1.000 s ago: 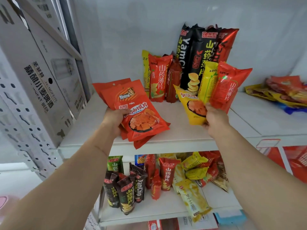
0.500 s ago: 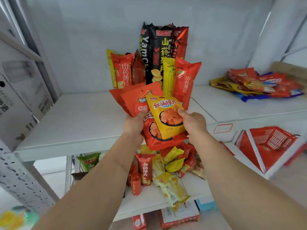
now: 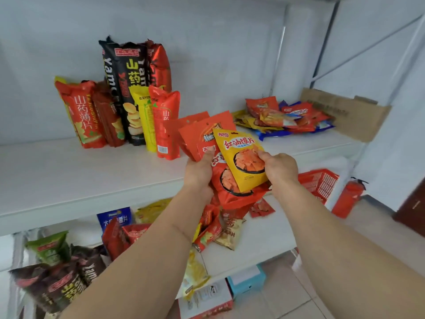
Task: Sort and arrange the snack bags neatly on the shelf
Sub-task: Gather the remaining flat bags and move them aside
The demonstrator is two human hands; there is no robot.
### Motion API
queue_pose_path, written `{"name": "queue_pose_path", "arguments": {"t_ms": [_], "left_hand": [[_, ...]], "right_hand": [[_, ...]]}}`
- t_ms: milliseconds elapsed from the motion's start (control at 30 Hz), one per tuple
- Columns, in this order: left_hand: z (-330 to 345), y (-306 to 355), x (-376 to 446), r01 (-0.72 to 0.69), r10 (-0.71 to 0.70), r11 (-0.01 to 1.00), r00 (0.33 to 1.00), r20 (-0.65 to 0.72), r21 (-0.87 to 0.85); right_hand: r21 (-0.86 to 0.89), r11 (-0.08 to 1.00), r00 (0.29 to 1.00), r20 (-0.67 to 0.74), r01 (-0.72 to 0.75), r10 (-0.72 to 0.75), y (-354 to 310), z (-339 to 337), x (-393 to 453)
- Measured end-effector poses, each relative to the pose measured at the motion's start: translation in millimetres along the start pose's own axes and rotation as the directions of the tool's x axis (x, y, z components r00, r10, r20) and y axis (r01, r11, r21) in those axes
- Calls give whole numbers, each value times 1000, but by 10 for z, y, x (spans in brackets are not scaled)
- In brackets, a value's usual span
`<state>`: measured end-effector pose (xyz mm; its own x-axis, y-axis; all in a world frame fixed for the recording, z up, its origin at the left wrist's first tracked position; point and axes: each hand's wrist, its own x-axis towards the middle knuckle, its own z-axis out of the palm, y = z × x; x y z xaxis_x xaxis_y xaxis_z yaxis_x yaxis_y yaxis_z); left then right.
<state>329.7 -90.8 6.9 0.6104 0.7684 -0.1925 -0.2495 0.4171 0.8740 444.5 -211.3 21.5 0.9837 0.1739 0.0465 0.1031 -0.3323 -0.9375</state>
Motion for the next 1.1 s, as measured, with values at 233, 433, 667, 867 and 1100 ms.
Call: {"name": "queue_pose_path", "arguments": {"t_ms": [233,433,667,867,1100], "left_hand": [[837,-48,765,51,-51,999,998,28,15],[1501,-106,1727,77,-77,997,994,74,-3],[2391,-6,2726,108,-111,993,988,103,41],[3034,-77,3368,135,-144,987,984,102,91],[3434,-262,4074,-43,86,929,991,-100,368]], "right_hand": [[-25,999,997,-61,35,-37,-26,-224,938],[-8,998,991,-122,55,-56,-61,-33,1961],[-15,998,971,-231,54,-56,-244,13,3170],[-30,998,960,-272,54,-60,-248,-43,4107],[-126,992,975,-222,2,-30,-64,-102,4992]]}}
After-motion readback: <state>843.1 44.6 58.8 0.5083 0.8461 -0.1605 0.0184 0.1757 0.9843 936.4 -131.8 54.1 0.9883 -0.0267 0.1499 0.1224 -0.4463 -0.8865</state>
